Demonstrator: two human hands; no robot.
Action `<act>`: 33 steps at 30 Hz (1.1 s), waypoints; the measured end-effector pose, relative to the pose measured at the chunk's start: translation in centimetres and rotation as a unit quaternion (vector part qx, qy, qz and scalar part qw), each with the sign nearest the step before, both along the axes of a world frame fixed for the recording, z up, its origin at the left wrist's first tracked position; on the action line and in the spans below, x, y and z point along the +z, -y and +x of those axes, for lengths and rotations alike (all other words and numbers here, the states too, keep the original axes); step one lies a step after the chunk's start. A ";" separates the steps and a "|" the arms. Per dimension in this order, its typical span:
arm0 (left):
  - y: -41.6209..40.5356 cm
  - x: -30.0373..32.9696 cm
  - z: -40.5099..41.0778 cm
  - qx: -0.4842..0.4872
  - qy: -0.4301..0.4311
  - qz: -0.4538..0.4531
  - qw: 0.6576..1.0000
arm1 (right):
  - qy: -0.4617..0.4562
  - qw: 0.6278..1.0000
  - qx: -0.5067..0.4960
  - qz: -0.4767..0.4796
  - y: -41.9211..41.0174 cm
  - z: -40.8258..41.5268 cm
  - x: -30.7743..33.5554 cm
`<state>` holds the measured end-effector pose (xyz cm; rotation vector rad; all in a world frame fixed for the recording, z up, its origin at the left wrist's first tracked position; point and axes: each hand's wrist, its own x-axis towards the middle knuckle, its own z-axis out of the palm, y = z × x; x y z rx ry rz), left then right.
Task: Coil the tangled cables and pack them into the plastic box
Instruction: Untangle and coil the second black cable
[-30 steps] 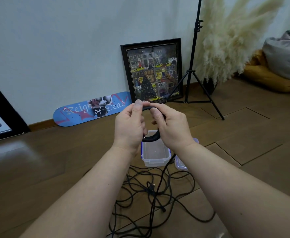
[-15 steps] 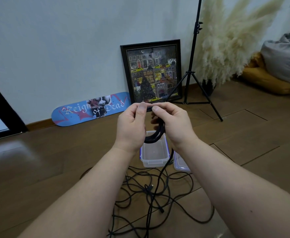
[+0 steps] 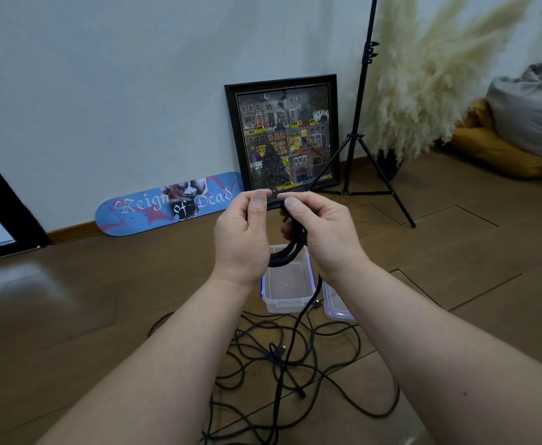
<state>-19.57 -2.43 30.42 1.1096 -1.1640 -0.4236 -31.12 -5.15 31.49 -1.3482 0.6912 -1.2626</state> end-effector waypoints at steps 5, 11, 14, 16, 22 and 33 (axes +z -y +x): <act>-0.3 0.4 -0.3 0.009 0.016 0.005 1.000 | 0.030 0.999 -0.012 0.015 -0.1 0.2 0.3; -0.7 0.1 -0.8 0.031 0.044 0.001 0.999 | 0.021 0.999 -0.027 0.015 0.4 -0.2 0.1; -0.7 0.2 -1.2 0.056 0.029 -0.005 0.998 | -0.025 0.997 -0.069 -0.034 0.5 0.1 -0.4; -0.6 0.4 -1.4 0.066 0.010 -0.009 0.998 | -0.070 0.990 -0.096 -0.080 0.5 0.4 -1.0; -0.1 0.3 -1.2 0.063 -0.059 -0.014 0.996 | -0.114 0.993 -0.012 0.016 -0.1 0.1 -1.6; -1.0 1.4 -1.0 -0.018 0.000 0.086 0.996 | -0.265 0.942 -0.103 -0.179 0.8 -0.7 -1.2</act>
